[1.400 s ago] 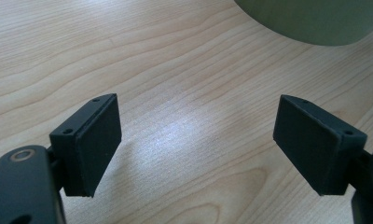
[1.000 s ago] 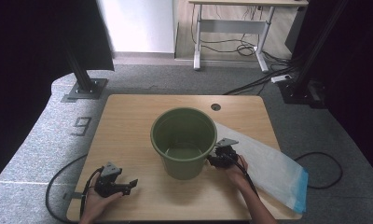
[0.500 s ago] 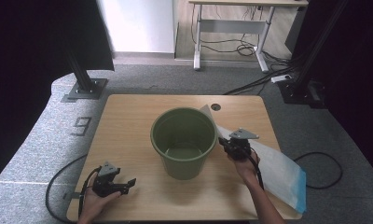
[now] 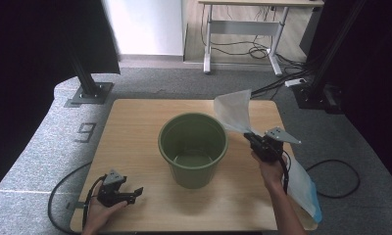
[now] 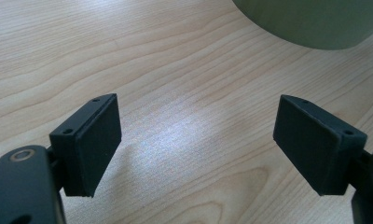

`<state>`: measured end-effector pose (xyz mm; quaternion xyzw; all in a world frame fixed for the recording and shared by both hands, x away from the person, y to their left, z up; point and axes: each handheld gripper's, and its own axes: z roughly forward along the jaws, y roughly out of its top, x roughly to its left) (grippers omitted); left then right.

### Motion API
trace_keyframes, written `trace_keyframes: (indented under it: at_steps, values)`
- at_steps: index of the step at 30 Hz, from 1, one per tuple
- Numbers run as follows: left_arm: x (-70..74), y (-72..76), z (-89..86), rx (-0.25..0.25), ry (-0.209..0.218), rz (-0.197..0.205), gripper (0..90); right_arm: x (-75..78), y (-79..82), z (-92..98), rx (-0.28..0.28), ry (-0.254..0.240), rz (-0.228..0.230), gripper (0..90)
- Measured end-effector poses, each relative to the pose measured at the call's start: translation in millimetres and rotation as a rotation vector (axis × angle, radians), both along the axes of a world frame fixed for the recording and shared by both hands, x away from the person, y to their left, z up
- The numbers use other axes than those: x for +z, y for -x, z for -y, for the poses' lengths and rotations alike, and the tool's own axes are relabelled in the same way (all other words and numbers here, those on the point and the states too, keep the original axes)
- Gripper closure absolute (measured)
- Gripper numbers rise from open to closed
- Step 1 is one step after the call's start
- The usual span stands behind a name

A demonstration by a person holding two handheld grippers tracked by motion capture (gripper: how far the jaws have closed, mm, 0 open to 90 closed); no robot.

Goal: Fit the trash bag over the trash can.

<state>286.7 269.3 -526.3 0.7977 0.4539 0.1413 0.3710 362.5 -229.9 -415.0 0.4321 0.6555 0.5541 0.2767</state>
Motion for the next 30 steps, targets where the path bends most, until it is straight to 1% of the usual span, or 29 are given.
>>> trace_keyframes:
  at_steps: [2, 7, 9, 12, 18, 22, 25, 28, 30]
  values:
    - [0.0, 0.0, 0.2, 0.000, 0.001, -0.001, 15.1, 8.4, 2.6, 2.1, -0.007, -0.017, 0.022, 88.6]
    - [-0.1, 0.3, 0.3, -0.003, 0.001, -0.002, 15.1, 30.5, 11.0, 10.6, -0.020, -0.037, 0.080, 88.6]
    - [-0.2, -0.1, 0.0, 0.000, 0.002, -0.002, 15.1, 37.9, 14.2, 14.3, -0.016, -0.051, 0.091, 88.6]
    - [-0.5, -0.6, 0.3, 0.001, 0.002, -0.003, 15.1, 50.7, 19.6, 18.5, -0.021, -0.067, 0.121, 88.5]
    - [-0.4, -1.4, 0.9, 0.003, 0.021, -0.003, 15.1, 69.9, 22.3, 18.5, -0.031, -0.082, 0.159, 88.6]
    - [-0.7, -1.4, 1.7, -0.002, 0.018, -0.005, 15.1, 82.0, 19.6, 10.4, -0.018, -0.089, 0.174, 88.6]
    - [-0.7, -1.3, 1.2, 0.000, 0.020, -0.005, 15.1, 90.1, 23.5, 0.6, 0.007, -0.081, 0.193, 88.5]
    - [-0.4, -1.2, 0.7, 0.002, 0.023, -0.004, 15.1, 92.0, 31.5, -11.2, 0.042, -0.060, 0.208, 88.6]
    - [-0.3, -1.1, 0.9, 0.002, 0.023, -0.003, 15.1, 88.8, 36.3, -19.3, 0.074, -0.057, 0.202, 88.5]
